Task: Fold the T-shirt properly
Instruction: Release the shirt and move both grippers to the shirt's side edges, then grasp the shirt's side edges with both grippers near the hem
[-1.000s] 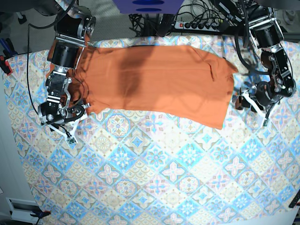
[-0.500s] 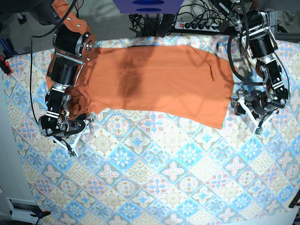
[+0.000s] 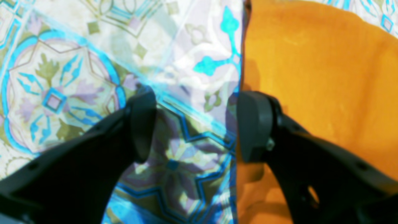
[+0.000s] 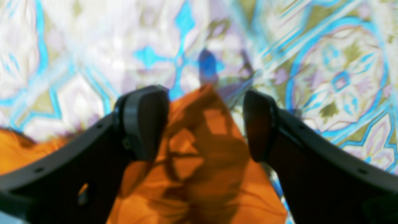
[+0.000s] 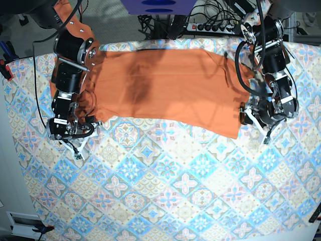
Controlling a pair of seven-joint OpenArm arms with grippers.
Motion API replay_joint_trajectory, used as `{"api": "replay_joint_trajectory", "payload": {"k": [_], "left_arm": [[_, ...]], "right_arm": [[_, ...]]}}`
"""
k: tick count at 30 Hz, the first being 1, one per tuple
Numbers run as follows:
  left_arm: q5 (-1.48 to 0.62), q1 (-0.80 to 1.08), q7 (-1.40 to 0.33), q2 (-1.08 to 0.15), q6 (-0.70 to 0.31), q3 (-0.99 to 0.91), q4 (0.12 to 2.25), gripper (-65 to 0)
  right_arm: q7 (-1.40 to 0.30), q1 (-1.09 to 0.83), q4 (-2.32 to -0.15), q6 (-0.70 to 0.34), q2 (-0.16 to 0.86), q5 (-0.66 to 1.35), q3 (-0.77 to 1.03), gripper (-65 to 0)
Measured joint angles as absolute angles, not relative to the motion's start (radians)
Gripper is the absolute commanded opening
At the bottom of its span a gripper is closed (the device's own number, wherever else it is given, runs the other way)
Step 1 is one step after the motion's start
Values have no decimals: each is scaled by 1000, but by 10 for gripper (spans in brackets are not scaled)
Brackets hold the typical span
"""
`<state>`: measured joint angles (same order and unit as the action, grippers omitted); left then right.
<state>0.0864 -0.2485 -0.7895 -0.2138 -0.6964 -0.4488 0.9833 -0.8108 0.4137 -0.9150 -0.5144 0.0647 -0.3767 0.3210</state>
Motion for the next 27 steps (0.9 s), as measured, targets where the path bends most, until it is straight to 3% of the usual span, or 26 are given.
{"api": "replay_joint_trajectory", "payload": {"k": [10, 23, 27], "left_arm": [[90, -252, -799, -227, -678, -323, 986, -256], [94, -255, -796, -213, -677, -325, 986, -258], [99, -255, -796, -198, -677, -324, 989, -338]], "right_arm": [[-796, 426, -863, -466, 70, -367, 321, -244], [-796, 423, -863, -406, 64, -359, 315, -245], [-796, 424, -863, -406, 65, -359, 315, -246]]}}
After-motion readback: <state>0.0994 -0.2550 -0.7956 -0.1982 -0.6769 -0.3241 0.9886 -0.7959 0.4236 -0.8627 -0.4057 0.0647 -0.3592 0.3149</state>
